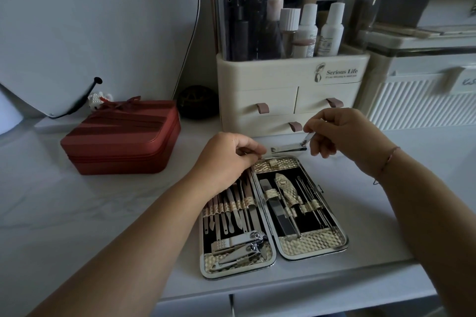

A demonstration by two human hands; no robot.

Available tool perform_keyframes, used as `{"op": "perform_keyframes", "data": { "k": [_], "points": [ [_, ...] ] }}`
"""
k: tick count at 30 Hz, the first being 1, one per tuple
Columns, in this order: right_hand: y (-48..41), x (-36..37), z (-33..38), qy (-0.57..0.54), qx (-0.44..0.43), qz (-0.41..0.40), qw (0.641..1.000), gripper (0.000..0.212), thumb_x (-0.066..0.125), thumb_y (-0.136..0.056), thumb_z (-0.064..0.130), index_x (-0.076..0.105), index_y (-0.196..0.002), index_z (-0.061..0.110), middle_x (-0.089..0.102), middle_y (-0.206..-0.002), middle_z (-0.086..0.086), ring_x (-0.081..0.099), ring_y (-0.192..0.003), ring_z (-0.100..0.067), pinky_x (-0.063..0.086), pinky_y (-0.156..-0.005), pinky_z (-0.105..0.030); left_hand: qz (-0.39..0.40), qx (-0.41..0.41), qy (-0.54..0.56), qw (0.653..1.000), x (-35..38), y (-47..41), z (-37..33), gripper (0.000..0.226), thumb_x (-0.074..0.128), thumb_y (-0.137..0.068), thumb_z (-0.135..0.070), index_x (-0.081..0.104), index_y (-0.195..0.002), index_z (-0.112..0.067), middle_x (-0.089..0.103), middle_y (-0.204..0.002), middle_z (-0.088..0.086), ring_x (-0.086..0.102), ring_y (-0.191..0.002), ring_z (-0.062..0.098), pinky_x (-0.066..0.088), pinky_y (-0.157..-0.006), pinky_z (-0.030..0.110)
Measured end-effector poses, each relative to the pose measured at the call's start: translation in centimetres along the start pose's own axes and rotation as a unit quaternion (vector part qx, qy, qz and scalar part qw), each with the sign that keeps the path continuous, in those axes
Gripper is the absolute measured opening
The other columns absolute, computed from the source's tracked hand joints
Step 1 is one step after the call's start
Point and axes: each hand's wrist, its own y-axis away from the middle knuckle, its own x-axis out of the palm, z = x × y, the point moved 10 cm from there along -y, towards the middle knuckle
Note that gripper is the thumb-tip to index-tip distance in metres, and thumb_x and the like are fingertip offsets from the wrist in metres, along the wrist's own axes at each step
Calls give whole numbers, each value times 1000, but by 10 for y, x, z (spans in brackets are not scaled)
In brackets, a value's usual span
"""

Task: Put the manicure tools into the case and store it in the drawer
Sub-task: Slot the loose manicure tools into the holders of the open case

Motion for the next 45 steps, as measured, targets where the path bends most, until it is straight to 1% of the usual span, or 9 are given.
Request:
{"op": "perform_keyframes", "data": {
  "k": [10, 16, 20, 23, 27, 35, 38, 42, 45],
  "points": [
    [4, -10, 15, -34, -49, -6, 998, 22, 52, -92, 16, 63, -84, -1, 62, -59, -14, 50, -44, -15, 40, -45, -19, 2, -3, -3, 1000, 0, 0, 0, 15, 69, -82, -14, 74, -87, -28, 68, -75, -14, 57, -61, -9, 43, -61, 4],
    [4, -8, 12, 25, -44, -1, 999, 25, 51, -93, 19, 64, -80, 1, 65, -57, -12, 51, -42, -12, 42, -45, -19, 2, -3, 0, 1000, 0, 0, 1, 16, 69, -82, -14, 74, -87, -27, 67, -74, -14, 56, -60, -9, 42, -60, 5],
    [4, -5, 9, 65, -40, 10, 997, 26, 52, -93, 21, 65, -79, 3, 67, -57, -11, 52, -44, -15, 42, -50, -26, 1, -5, 1, 1000, 0, -1, 1, 16, 69, -82, -13, 73, -87, -28, 67, -72, -14, 57, -59, -8, 43, -60, 7],
    [4, -3, 8, 73, -37, 21, 996, 26, 52, -93, 21, 65, -79, 5, 67, -55, -9, 52, -45, -15, 43, -48, -23, 2, -4, 3, 1000, 0, 0, 0, 17, 68, -82, -13, 73, -86, -29, 65, -69, -16, 56, -58, -9, 40, -58, 5],
    [3, -2, 6, 67, -32, 27, 997, 25, 52, -93, 21, 65, -78, 5, 66, -54, -8, 51, -44, -14, 43, -46, -19, 1, -4, 4, 1000, 0, 0, 0, 16, 69, -82, -13, 73, -86, -28, 65, -68, -15, 55, -56, -9, 40, -57, 5],
    [3, 2, 8, 30, -40, 32, 998, 24, 52, -93, 20, 66, -82, 3, 64, -55, -7, 49, -43, -10, 43, -48, -20, 2, -4, 0, 1000, 0, 1, -3, 16, 68, -82, -12, 74, -88, -26, 63, -67, -17, 56, -56, -10, 39, -56, 3],
    [2, 6, 4, -5, -25, 47, 999, 26, 47, -95, 18, 64, -86, -1, 63, -57, -9, 48, -43, -10, 41, -46, -18, 3, -3, 1, 1000, 0, 2, -3, 16, 68, -82, -11, 74, -89, -25, 63, -68, -18, 57, -58, -11, 40, -57, 2],
    [4, 17, -7, -35, 38, 100, 994, 26, 42, -97, 14, 59, -86, -2, 62, -52, -8, 47, -40, -11, 38, -45, -20, 2, -5, 1, 1000, -1, 2, -3, 16, 68, -82, -12, 73, -88, -27, 66, -71, -16, 57, -60, -11, 41, -59, 2],
    [6, 20, -7, -33, 44, 116, 992, 25, 42, -96, 12, 58, -87, -3, 63, -52, -8, 48, -39, -10, 38, -42, -16, 4, -6, 2, 1000, 0, 2, -2, 17, 68, -82, -12, 74, -88, -27, 67, -73, -16, 58, -61, -10, 42, -60, 3]
  ]
}}
